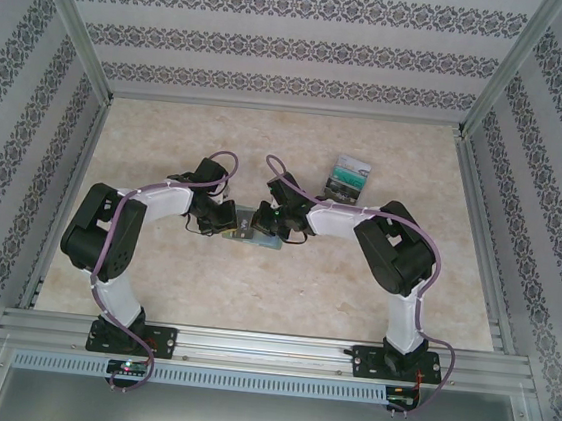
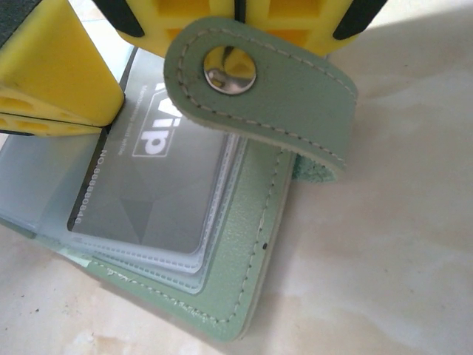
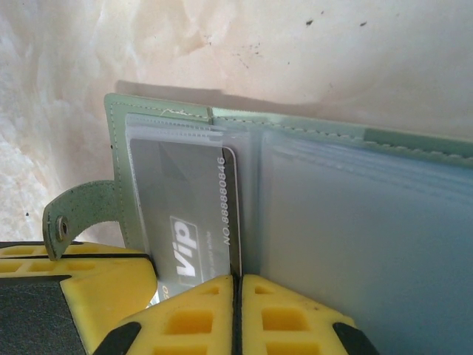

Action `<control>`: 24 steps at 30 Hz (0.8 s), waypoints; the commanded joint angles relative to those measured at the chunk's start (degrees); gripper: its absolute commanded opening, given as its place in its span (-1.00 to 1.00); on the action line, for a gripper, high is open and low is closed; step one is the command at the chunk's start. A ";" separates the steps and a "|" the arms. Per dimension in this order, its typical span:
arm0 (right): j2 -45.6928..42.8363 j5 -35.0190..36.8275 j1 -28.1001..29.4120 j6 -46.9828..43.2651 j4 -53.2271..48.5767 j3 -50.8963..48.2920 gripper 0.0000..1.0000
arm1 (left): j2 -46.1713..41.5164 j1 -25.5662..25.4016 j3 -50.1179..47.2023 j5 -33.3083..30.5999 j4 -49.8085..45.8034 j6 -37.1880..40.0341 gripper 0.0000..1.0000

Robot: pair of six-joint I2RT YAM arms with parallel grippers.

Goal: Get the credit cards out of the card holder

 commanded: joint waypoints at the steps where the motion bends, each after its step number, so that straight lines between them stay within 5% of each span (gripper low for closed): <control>1: -2.40 1.31 -0.30 -0.33 -0.24 -1.81 -1.00 | 1.22 -0.03 -0.12 -2.61 -2.84 -0.57 -1.00; 20: -4.75 0.91 -1.73 -0.92 1.48 -4.64 -1.00 | 1.74 -0.11 0.09 -2.70 -3.22 -0.58 -1.00; 24: -2.29 -0.92 -1.16 -0.18 2.51 -2.56 -0.70 | 1.92 -0.06 0.20 -2.10 -2.98 -0.49 -1.00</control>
